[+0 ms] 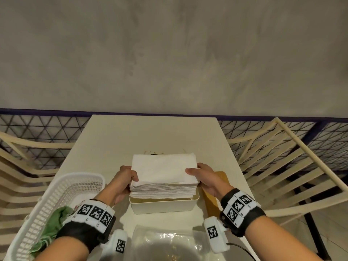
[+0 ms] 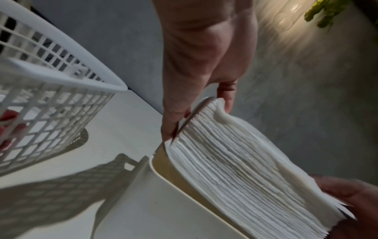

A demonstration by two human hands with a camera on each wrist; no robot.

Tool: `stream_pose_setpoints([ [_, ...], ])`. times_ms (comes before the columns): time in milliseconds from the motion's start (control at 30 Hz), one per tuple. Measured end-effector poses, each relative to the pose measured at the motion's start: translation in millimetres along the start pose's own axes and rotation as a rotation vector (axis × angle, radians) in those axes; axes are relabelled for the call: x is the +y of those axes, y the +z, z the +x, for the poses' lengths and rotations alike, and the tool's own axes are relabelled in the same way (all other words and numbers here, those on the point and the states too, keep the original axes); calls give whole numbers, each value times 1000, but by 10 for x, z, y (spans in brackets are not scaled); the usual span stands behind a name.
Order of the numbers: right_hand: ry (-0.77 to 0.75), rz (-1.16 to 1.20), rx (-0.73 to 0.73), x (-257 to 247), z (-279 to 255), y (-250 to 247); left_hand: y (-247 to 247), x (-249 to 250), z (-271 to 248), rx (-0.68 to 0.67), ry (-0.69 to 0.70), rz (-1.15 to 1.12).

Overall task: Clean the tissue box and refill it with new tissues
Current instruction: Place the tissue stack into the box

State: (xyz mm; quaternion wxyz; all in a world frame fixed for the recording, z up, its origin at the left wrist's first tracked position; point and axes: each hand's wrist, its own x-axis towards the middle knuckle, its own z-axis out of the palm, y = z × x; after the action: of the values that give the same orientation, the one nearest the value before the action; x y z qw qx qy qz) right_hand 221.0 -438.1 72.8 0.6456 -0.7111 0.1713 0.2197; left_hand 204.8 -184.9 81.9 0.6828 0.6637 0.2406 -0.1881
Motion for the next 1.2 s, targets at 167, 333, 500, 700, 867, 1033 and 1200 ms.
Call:
stream_pose_setpoints([
  [167,21,-92,11,29,6,41,19,-93,111,44,-29,81],
  [333,72,-185,71,24,43,78,48,-129,192,69,-27,214],
  [500,72,-370,145,38,68,128,41,-140,186,104,-37,349],
  [700,31,-600,198,97,104,149,91,-180,179,137,27,780],
  [867,-24,-682,226,148,151,154,147,-305,215,240,184,961],
  [1033,-207,-799,275,165,53,226,275,-406,143,332,353,1296],
  [1200,-588,-1208,145,239,-31,232,278,-391,159,273,654,1627],
])
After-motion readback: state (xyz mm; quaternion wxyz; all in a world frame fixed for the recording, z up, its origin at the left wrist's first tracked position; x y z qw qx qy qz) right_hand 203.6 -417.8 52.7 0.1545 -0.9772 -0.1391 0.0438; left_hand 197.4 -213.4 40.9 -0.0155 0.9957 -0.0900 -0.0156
